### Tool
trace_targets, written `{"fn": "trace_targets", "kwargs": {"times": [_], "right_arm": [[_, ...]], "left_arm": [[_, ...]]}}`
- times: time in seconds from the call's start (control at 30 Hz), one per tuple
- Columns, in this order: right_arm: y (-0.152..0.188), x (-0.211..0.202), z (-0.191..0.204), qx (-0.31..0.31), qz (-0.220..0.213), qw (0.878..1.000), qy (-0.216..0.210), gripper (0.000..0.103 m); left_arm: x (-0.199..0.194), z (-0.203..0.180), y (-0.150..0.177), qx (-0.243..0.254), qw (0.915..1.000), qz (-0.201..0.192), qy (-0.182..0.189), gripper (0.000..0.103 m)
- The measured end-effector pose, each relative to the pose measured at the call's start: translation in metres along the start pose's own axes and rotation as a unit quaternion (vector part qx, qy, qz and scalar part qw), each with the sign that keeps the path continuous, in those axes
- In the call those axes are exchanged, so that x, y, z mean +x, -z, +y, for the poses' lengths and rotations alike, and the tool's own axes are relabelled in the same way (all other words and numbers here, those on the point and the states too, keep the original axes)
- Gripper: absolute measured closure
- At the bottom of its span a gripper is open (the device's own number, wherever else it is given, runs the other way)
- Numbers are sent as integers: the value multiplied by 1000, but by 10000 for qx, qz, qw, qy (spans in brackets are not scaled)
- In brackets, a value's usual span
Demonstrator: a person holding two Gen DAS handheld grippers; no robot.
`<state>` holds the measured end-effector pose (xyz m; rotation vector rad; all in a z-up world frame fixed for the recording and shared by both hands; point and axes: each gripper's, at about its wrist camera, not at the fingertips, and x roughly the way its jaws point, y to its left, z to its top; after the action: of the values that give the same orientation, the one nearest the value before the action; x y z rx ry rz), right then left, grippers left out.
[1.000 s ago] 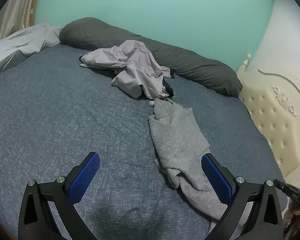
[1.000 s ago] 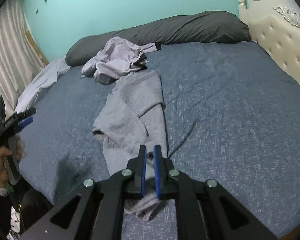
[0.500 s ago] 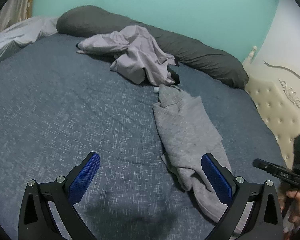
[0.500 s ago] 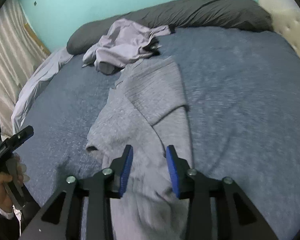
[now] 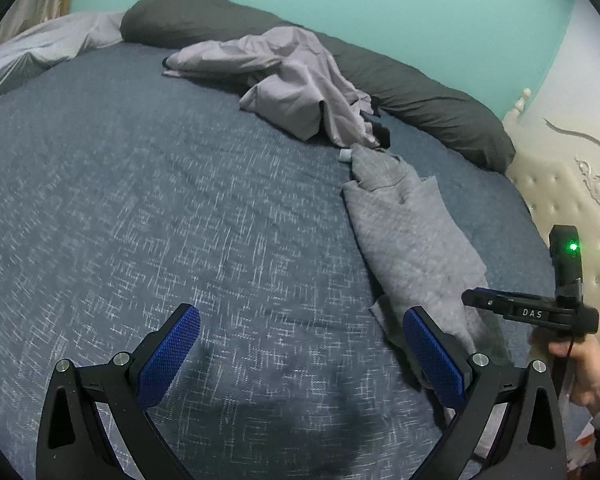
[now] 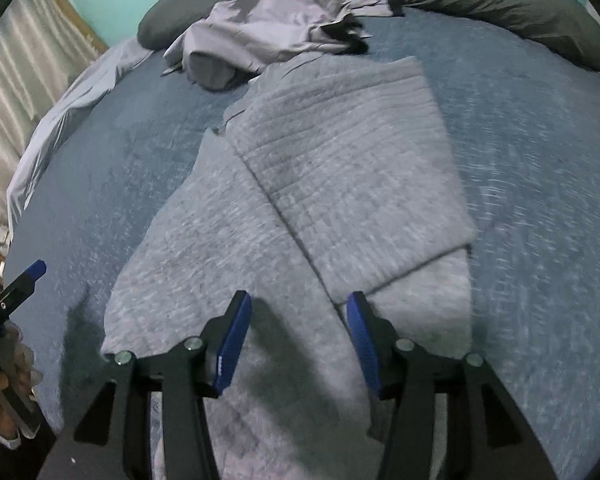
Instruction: Fold clothes
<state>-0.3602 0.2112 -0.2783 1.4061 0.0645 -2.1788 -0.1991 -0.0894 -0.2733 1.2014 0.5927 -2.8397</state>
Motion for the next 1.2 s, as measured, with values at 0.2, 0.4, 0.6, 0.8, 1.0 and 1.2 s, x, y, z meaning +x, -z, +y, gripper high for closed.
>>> {"fn": "trace_targets", "kwargs": {"times": [0.2, 0.4, 0.6, 0.8, 1.0, 1.2], "right_arm": [[2, 5, 10, -338, 14, 9992, -219, 87], [6, -16, 34, -629, -236, 9962, -546, 103], [-9, -22, 38, -394, -476, 9972, -416, 100], [-26, 3, 13, 215, -359, 9990, -124, 45], [-23, 19, 31, -187, -214, 9993, -229, 72], [-13, 3, 48, -464, -408, 9977, -269, 97]], "left_arm": [[2, 5, 2, -15, 10000, -38, 23, 0], [-1, 14, -1, -103, 9999, -131, -1, 0], [-4, 24, 0, -189, 9997, -159, -49, 0], [-5, 27, -2, -230, 9996, -166, -34, 0], [-4, 28, -4, -230, 9996, -149, -4, 0], [-6, 30, -4, -255, 9995, -163, -3, 0]]}}
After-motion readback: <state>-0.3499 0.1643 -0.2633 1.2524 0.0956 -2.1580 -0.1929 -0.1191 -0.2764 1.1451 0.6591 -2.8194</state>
